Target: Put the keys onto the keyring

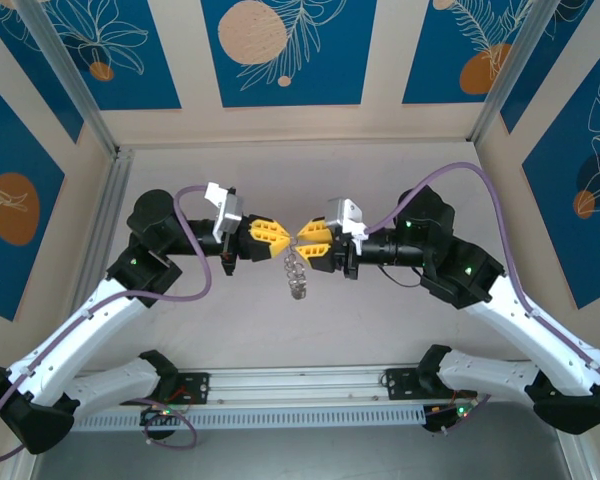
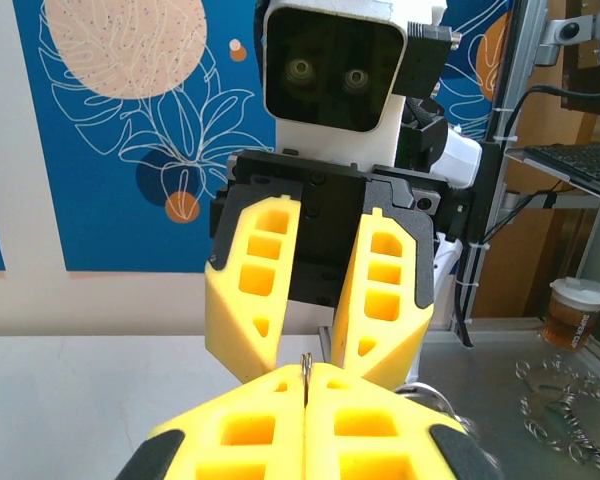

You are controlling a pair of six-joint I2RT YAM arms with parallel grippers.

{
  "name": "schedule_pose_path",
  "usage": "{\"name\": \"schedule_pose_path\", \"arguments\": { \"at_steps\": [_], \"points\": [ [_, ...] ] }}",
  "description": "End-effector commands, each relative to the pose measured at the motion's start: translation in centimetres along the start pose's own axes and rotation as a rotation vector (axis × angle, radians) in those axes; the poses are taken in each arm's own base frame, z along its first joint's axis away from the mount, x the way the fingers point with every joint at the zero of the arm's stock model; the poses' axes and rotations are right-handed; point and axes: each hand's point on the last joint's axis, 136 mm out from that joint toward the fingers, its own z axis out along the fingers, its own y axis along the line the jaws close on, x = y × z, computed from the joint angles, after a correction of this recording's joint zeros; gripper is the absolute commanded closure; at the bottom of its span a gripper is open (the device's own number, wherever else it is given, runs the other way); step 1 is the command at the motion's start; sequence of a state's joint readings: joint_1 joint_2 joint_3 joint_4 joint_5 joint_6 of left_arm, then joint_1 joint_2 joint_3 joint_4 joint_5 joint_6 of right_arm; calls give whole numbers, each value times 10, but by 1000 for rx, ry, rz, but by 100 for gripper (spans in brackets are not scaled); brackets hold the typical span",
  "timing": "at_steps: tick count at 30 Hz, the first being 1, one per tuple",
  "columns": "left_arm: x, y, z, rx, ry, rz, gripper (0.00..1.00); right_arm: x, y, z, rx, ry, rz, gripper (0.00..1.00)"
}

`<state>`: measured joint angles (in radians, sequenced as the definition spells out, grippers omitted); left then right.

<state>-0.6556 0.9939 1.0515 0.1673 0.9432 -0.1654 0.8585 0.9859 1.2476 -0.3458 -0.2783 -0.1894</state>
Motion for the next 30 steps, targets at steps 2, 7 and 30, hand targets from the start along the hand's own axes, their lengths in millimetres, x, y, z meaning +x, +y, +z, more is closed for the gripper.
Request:
{"name": "schedule_pose_path", "arguments": {
  "at_steps": [2, 7, 30],
  "points": [
    [-2, -4, -4, 12, -5, 42, 100, -4, 1, 6, -31, -30, 13, 76],
    [-2, -5, -4, 13, -12, 47, 100, 1, -4, 10, -21, -2, 26, 92],
    [41, 22, -31, -222, 438, 139, 65, 31, -21, 16, 70, 329, -91, 100]
  ]
}}
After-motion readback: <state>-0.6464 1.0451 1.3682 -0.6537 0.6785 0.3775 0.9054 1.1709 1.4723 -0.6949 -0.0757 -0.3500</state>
